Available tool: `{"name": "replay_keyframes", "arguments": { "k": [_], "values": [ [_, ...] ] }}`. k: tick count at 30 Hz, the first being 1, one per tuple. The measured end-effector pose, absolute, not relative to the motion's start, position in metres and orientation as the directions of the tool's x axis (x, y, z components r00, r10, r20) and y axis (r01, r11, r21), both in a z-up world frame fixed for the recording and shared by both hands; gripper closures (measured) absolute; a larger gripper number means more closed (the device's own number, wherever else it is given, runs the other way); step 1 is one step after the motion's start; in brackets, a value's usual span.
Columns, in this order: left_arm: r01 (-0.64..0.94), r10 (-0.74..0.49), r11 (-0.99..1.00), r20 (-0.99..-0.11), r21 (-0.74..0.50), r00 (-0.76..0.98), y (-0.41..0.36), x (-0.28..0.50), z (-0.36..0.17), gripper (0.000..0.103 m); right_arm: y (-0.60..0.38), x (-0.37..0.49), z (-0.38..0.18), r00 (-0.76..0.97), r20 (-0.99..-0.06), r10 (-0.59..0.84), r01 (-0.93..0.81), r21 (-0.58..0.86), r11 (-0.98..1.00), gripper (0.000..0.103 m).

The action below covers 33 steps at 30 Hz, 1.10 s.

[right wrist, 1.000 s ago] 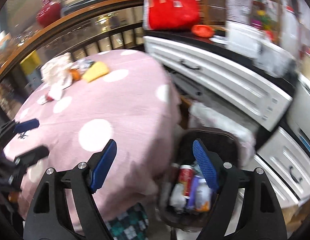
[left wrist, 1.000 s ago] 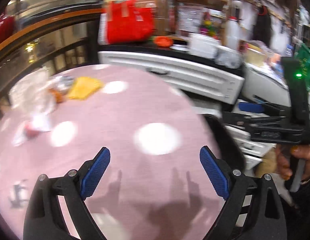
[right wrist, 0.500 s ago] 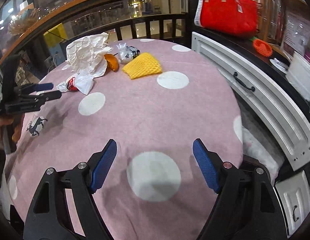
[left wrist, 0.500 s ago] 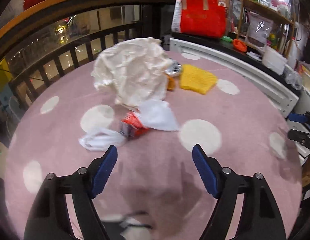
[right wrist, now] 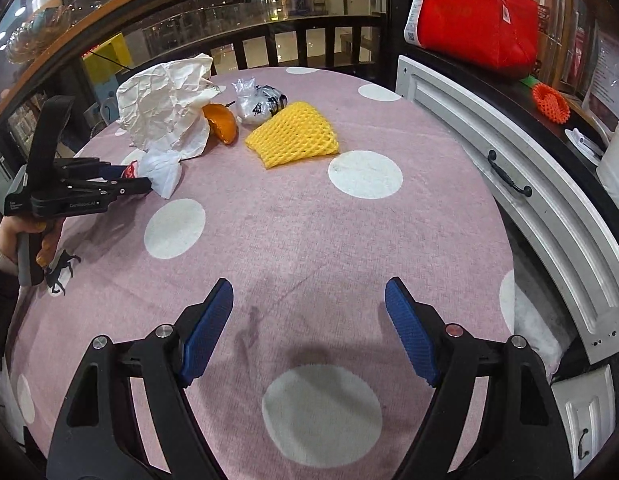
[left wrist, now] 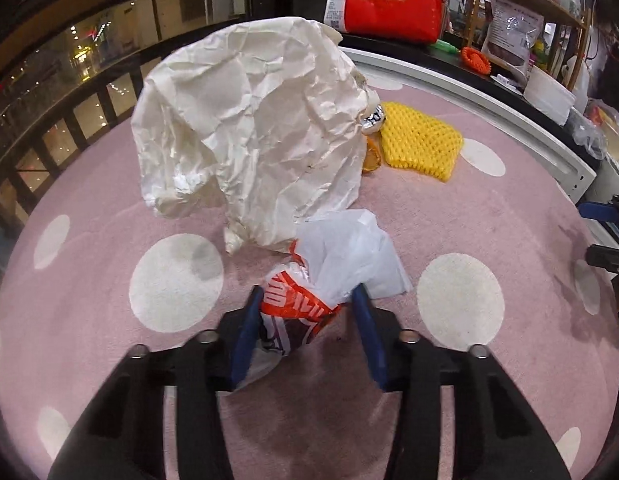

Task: Collect trash
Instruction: 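Grasp the red-white packet in white plastic with the left tool while the right tool grasps the yellow foam net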

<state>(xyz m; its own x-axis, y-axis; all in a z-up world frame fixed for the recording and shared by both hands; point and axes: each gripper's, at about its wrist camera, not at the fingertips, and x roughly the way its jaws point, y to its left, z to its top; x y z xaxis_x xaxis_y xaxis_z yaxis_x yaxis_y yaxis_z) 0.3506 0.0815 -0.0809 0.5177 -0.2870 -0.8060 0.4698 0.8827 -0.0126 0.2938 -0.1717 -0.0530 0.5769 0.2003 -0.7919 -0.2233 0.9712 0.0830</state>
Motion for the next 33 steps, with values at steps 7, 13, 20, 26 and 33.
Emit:
{"name": "replay_keyframes", "arguments": {
  "k": [7, 13, 20, 26, 33],
  "values": [
    [0.46, -0.336, 0.885, -0.772, -0.064, 0.539, 0.081, 0.331, -0.071, 0.081, -0.154, 0.337, -0.048, 0.574, -0.79, 0.216, -0.26, 0.074, 0.963, 0.025],
    [0.411, -0.346, 0.906, -0.731, -0.098, 0.588, 0.077, 0.306, -0.053, 0.081, -0.137, 0.402, -0.057, 0.547, -0.811, 0.207, -0.267, 0.065, 0.962, 0.032],
    [0.366, -0.26, 0.931, -0.715, -0.007, 0.649, 0.064, 0.281, -0.048, 0.081, -0.128, 0.45, -0.076, 0.518, -0.831, 0.205, -0.252, 0.08, 0.964, 0.05],
    [0.354, -0.271, 0.935, -0.722, -0.039, 0.636, 0.062, 0.272, -0.054, 0.081, -0.119, 0.446, -0.074, 0.528, -0.822, 0.216, -0.284, 0.069, 0.956, 0.099],
    [0.335, -0.282, 0.94, -0.712, -0.07, 0.643, 0.059, 0.256, -0.051, 0.081, -0.129, 0.41, -0.06, 0.563, -0.79, 0.244, -0.284, 0.093, 0.954, 0.1]
  ]
}}
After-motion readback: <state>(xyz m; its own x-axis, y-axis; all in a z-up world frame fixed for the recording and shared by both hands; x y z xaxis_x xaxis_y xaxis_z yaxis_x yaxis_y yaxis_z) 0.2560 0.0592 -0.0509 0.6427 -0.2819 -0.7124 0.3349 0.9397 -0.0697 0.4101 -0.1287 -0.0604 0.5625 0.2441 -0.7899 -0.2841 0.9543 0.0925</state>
